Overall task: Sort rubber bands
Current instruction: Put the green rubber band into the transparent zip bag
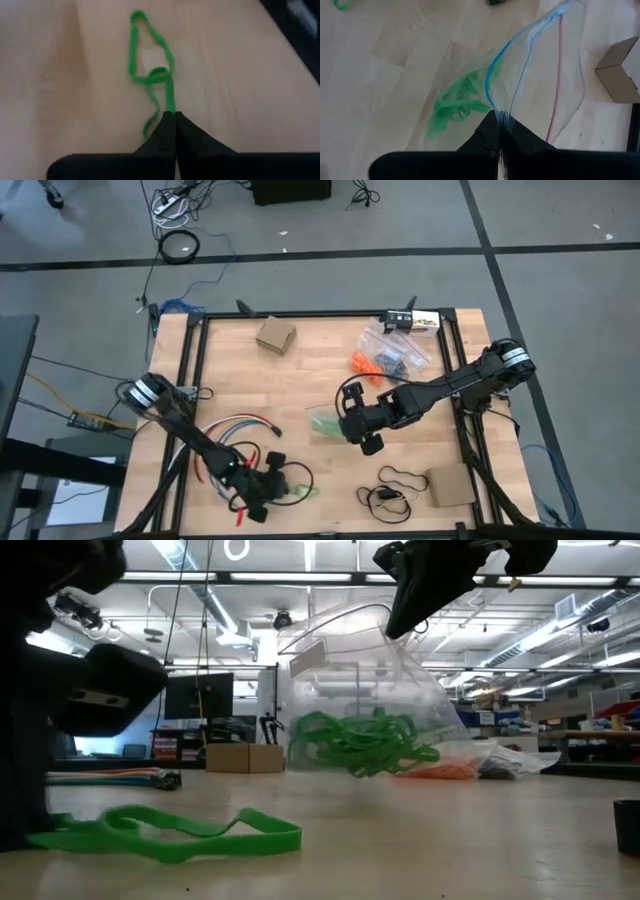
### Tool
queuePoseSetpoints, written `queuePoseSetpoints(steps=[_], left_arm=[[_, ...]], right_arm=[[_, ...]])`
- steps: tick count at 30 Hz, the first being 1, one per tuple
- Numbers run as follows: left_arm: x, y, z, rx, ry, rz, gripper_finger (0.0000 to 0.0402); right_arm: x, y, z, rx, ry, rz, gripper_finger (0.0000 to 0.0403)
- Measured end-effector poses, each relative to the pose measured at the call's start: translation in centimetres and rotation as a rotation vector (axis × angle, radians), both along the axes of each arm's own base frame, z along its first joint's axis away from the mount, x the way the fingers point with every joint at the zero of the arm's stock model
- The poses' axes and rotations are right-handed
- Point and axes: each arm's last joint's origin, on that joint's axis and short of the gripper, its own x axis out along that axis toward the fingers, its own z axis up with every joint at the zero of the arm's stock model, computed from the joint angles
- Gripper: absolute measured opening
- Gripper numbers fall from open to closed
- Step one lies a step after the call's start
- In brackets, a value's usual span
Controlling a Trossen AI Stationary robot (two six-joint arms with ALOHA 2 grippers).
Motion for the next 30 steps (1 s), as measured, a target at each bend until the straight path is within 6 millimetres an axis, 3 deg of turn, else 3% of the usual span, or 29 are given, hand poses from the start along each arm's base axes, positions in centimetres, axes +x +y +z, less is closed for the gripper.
queuePoseSetpoints(steps=[6, 13, 18, 26, 30], left_arm=[[-0.9, 2.5, 6.7, 0.075, -0.150, 0.049, 0.0002], [-1.3, 6.5, 12.9, 0.152, -0.365, 0.114, 0.0001], [-0.1, 9.6, 14.9, 0.204, -0.465, 0.156, 0.0001], [2.3, 14.8, 15.2, 0.197, -0.482, 0.196, 0.0000], [2.9, 16.4, 15.4, 0.182, -0.500, 0.195, 0.0000]], right_arm=[[0.0, 0.0, 0.0, -0.002, 0.001, 0.004, 0.0000], [0.0, 0.0, 0.0, -0.003, -0.003, 0.006, 0.0000], [0.1, 0.0, 0.0, -0.002, -0.007, 0.006, 0.0000], [0.1, 0.0, 0.1, 0.001, -0.016, 0.006, 0.0000], [0.1, 0.0, 0.1, 0.001, -0.015, 0.006, 0.0000]])
